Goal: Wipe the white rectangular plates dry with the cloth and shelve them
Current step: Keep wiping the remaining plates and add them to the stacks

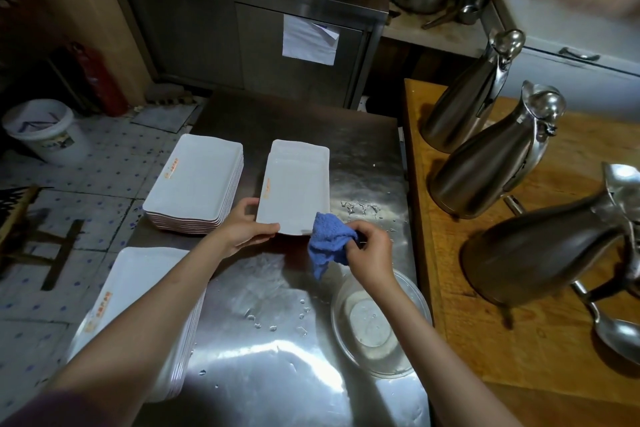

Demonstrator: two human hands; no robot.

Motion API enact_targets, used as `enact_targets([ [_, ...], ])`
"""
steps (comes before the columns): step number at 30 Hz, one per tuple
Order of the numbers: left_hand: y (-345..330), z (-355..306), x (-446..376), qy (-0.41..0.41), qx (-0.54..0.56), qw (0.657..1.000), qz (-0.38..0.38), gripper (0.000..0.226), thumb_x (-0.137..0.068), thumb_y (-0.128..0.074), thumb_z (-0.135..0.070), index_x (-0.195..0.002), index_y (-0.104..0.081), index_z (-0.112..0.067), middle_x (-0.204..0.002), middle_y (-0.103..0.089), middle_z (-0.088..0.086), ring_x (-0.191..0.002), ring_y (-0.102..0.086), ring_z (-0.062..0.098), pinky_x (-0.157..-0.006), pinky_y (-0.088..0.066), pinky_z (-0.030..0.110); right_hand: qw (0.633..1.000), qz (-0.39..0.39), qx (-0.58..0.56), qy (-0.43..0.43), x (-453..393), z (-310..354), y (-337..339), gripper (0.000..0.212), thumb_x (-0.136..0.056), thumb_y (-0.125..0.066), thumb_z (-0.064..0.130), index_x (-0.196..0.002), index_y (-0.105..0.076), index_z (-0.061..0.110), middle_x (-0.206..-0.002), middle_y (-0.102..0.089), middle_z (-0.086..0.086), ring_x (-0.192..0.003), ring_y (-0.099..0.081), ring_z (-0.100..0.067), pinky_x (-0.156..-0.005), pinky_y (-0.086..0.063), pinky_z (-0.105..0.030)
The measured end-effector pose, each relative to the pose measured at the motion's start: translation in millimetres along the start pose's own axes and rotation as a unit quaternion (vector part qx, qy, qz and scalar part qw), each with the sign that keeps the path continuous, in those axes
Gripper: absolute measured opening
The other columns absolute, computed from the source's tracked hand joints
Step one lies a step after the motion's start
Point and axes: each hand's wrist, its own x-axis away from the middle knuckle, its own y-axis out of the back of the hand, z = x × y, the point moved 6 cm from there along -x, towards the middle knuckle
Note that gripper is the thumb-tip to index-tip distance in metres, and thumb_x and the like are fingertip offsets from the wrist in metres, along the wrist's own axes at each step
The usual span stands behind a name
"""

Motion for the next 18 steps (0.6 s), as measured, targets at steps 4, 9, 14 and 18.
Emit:
enact_targets([
  [4,-1.1,0.3,0.3,-0.020,-0.010,1.000,-0.008,0.070,-0.073,-0.070,0.016,-0.125,-0.037,-0.017,-0.094,-0.065,0.008,-0.081,-0.063,0.018,-0.061,-0.058,0.023,1.000,-0.003,0.008,-0.001,-0.3,-1.8,-0.3,0.028,-0.074,-0.051,-0.012,-0.070,-0.066,0.012,-0.072,-0.066,-0.011,-0.065,-0.052,-0.013,-0.057,-0.040,-0.026],
  [9,-1.6,2.8,0.7,-0.037,-0.022,0.999,-0.001,0.077,-0.070,-0.072,0.016,-0.129,-0.036,-0.019,-0.102,-0.065,0.012,-0.084,-0.063,0.019,-0.058,-0.058,0.024,1.000,-0.005,0.005,0.002,0.0,-2.6,-0.2,0.040,-0.073,-0.051,-0.013,-0.065,-0.061,0.024,-0.063,-0.061,0.005,-0.060,-0.049,-0.007,-0.053,-0.036,-0.014],
  [14,-1.5,-2.4,0.8,-0.084,-0.115,0.989,-0.035,0.071,-0.073,-0.078,0.002,-0.128,-0.039,-0.020,-0.091,-0.067,0.008,-0.064,-0.066,0.017,-0.054,-0.054,0.024,1.000,-0.005,0.010,-0.002,1.0,-5.8,-0.2,0.038,-0.073,-0.051,-0.013,-0.067,-0.063,0.022,-0.064,-0.060,0.010,-0.060,-0.050,-0.006,-0.053,-0.037,-0.012],
  [18,3.1,-1.3,-1.3,-0.141,-0.168,0.967,-0.127,0.062,-0.072,-0.080,-0.006,-0.124,-0.049,-0.014,-0.063,-0.066,0.002,-0.044,-0.061,0.007,-0.046,-0.050,0.022,1.000,-0.001,0.013,-0.005,2.2,-7.2,1.0,0.037,-0.074,-0.051,-0.012,-0.070,-0.064,0.022,-0.066,-0.062,0.012,-0.061,-0.052,-0.003,-0.055,-0.039,-0.013],
])
